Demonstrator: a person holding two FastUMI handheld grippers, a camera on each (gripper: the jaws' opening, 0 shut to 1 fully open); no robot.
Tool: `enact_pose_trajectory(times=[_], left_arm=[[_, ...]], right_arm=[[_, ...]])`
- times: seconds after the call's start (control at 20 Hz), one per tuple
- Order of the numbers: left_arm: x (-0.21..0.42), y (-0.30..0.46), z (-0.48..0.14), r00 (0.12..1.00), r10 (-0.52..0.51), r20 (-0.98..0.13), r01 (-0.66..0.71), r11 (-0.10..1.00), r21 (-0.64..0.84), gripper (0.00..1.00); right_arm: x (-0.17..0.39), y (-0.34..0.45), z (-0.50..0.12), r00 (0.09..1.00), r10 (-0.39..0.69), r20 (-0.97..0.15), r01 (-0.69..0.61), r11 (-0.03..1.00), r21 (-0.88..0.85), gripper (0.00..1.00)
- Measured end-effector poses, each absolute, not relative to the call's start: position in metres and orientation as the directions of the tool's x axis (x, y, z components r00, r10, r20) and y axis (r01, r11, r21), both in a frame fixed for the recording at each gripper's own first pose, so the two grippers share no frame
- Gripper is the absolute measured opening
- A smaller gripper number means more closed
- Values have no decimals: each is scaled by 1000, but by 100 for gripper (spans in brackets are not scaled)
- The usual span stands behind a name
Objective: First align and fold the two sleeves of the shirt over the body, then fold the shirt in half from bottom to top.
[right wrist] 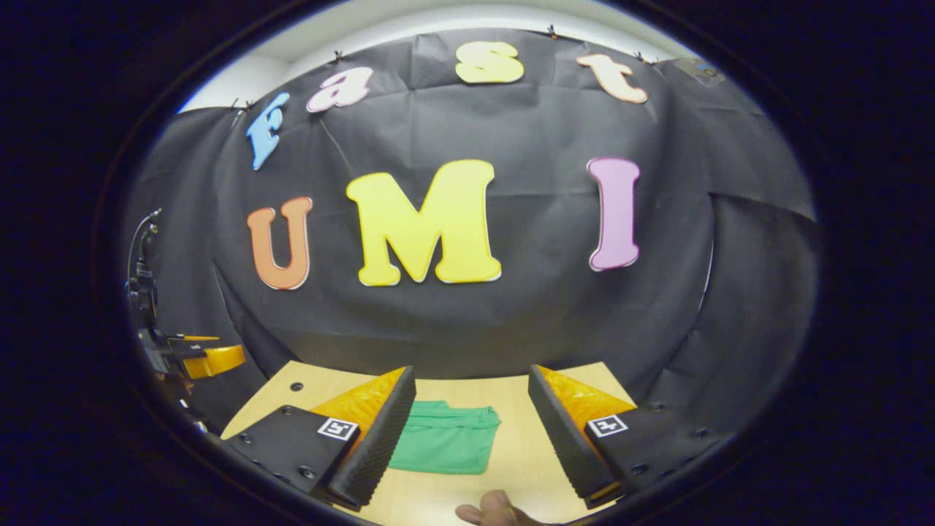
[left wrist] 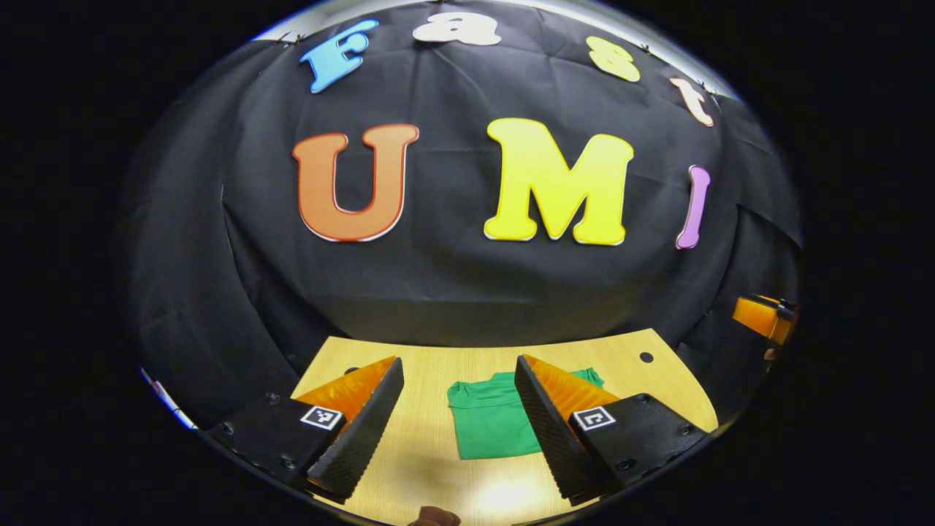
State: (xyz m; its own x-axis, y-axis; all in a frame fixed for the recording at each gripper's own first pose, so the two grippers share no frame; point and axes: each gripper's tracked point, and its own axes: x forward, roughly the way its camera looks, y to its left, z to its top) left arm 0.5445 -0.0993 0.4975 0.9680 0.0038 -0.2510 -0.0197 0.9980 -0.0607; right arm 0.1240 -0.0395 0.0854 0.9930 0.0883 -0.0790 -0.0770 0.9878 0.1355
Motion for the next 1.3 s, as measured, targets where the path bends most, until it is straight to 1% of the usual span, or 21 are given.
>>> enact_pose_trajectory(times=[0.05, 0.1, 0.15, 0.2, 0.25, 0.3, 0.35, 0.5, 0.55, 0.6, 0.65, 0.7, 0.75, 0.8, 0.85, 0.95, 1.0, 1.05, 1.1, 1.3], left_arm=[[527, -99, 503, 973, 0, -231, -18, 997, -75, 98], [511, -103, 508, 975, -5, -222, -16, 996, -92, 98], [497, -108, 509, 976, -8, -218, -15, 995, -103, 98], [487, -110, 511, 979, -3, -205, -18, 995, -100, 98], [477, -110, 511, 981, 10, -195, -28, 995, -91, 98], [468, -113, 511, 983, 16, -185, -33, 995, -90, 99], [458, -120, 511, 984, 10, -178, -27, 995, -93, 98], [436, -126, 509, 990, 16, -141, -31, 994, -104, 98], [429, -131, 507, 990, 16, -139, -32, 993, -115, 100], [424, -136, 507, 991, 5, -132, -21, 992, -126, 98], [422, -141, 504, 992, -4, -130, -14, 991, -132, 98], [421, -142, 505, 992, -8, -125, -9, 991, -131, 98], [423, -141, 502, 992, -6, -125, -10, 992, -126, 98], [421, -144, 498, 991, -13, -131, -4, 992, -128, 100], [419, -147, 497, 991, -13, -136, -3, 992, -123, 98], [417, -146, 495, 991, -11, -136, -4, 994, -111, 98], [417, -146, 494, 990, -11, -138, -4, 994, -108, 98], [417, -150, 492, 990, -18, -141, 2, 994, -111, 98], [416, -152, 491, 989, -26, -145, 9, 994, -113, 98], [416, -155, 486, 988, -36, -149, 22, 995, -98, 98]], right_arm=[[108, -44, 93, 995, 77, -59, -69, 989, 134, 98], [94, -45, 97, 997, 69, -41, -63, 989, 132, 93], [79, -46, 99, 998, 58, -27, -53, 990, 132, 98], [68, -48, 100, 999, 43, -15, -40, 991, 125, 93], [59, -52, 101, 1000, 26, -5, -25, 992, 120, 98], [46, -54, 105, 1000, 15, 13, -16, 993, 119, 98], [34, -53, 107, 1000, 8, 28, -11, 992, 125, 93], [11, -56, 99, 999, -19, 34, 14, 990, 139, 93], [8, -57, 95, 999, -36, 32, 32, 991, 128, 93], [4, -56, 91, 999, -44, 32, 40, 992, 118, 93], [-2, -54, 88, 998, -46, 35, 42, 993, 110, 98], [-5, -53, 86, 998, -43, 34, 39, 994, 104, 98], [-5, -48, 82, 999, -35, 30, 32, 994, 102, 93], [-6, -44, 79, 999, -30, 17, 28, 995, 99, 94], [-6, -41, 75, 1000, -22, 7, 22, 995, 99, 94], [-5, -33, 71, 1000, -6, -2, 6, 995, 99, 94], [-5, -31, 71, 1000, 1, -1, 0, 996, 93, 98], [-5, -28, 71, 1000, 7, 0, -6, 996, 85, 98], [-6, -27, 71, 1000, 9, -1, -9, 997, 77, 93], [-5, -20, 70, 1000, 20, -11, -19, 997, 76, 93]])
